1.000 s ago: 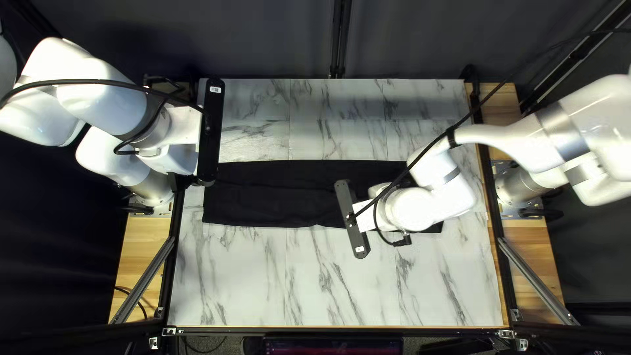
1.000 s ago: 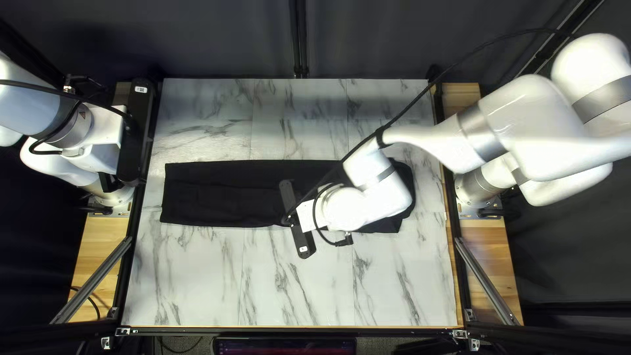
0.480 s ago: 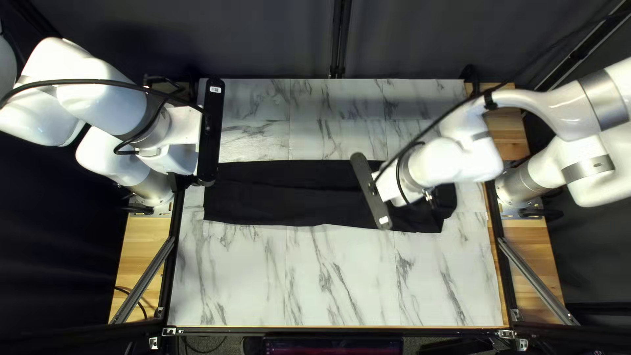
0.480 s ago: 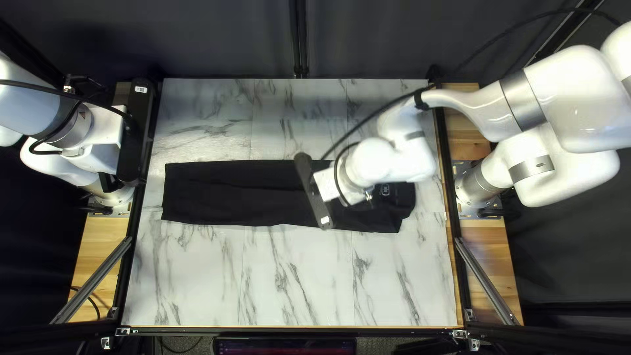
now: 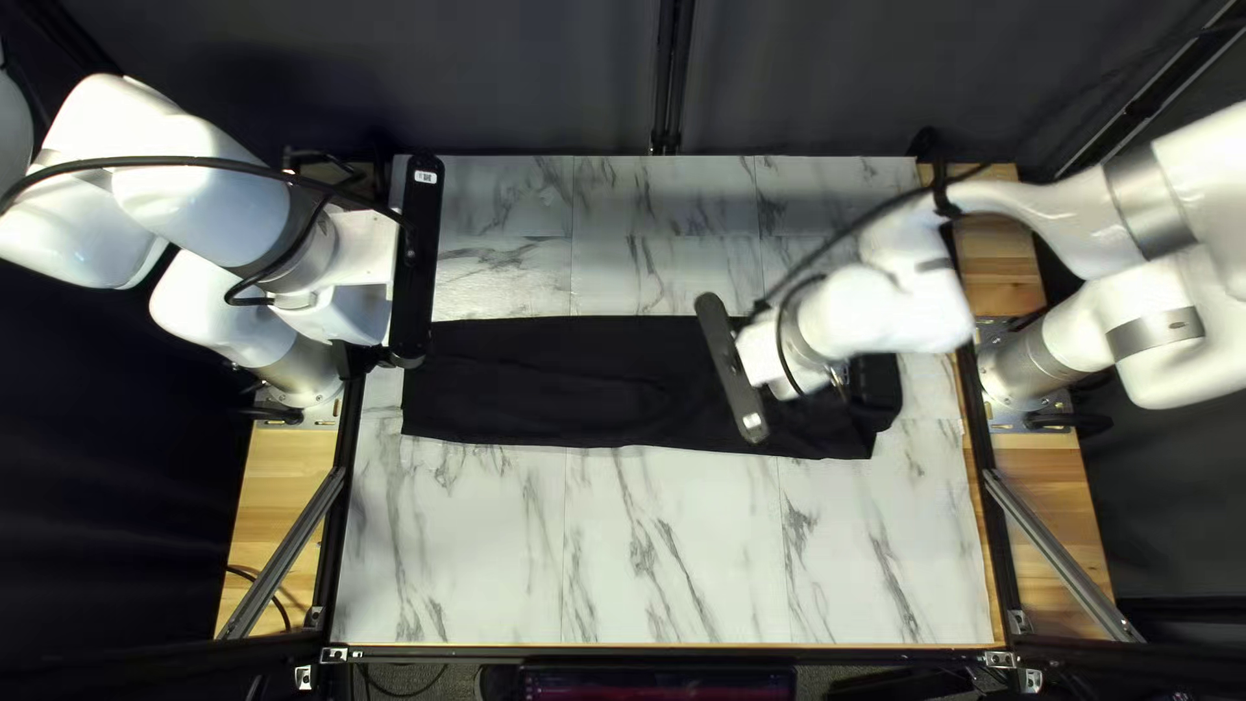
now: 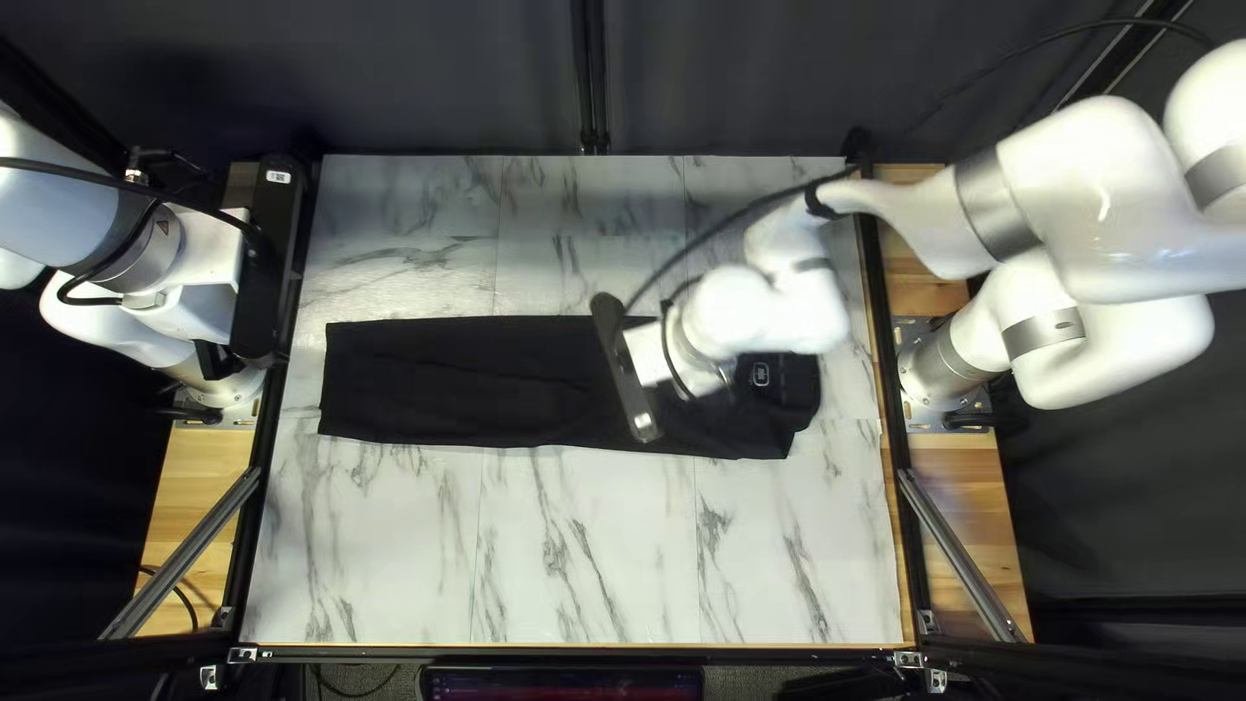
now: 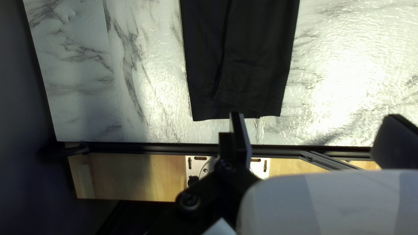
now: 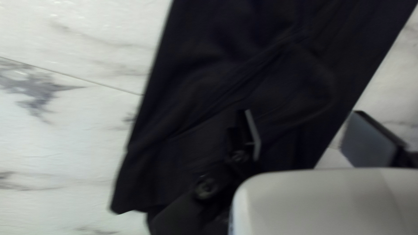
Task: Fold t-shirt
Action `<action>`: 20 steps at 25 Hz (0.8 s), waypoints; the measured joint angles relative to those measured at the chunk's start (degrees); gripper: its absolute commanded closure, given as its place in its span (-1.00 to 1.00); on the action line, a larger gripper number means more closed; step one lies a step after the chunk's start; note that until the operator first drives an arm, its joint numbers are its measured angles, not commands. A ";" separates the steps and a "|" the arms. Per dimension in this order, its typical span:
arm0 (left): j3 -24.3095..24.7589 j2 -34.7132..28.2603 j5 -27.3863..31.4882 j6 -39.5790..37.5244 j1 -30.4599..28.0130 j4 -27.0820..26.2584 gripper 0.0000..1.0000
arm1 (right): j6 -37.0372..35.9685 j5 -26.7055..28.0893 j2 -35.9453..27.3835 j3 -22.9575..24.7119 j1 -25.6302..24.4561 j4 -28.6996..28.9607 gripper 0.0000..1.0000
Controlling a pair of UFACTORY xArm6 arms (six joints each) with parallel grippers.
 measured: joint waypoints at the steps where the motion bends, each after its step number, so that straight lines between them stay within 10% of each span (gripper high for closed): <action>1: 0.00 0.00 0.00 0.00 0.00 0.00 -1.00 | 1.03 0.95 0.78 -0.45 1.11 -0.24 -1.00; 20: 0.00 0.00 0.00 0.00 0.00 0.00 -1.00 | 1.21 3.56 13.85 -4.43 1.10 -2.75 -0.95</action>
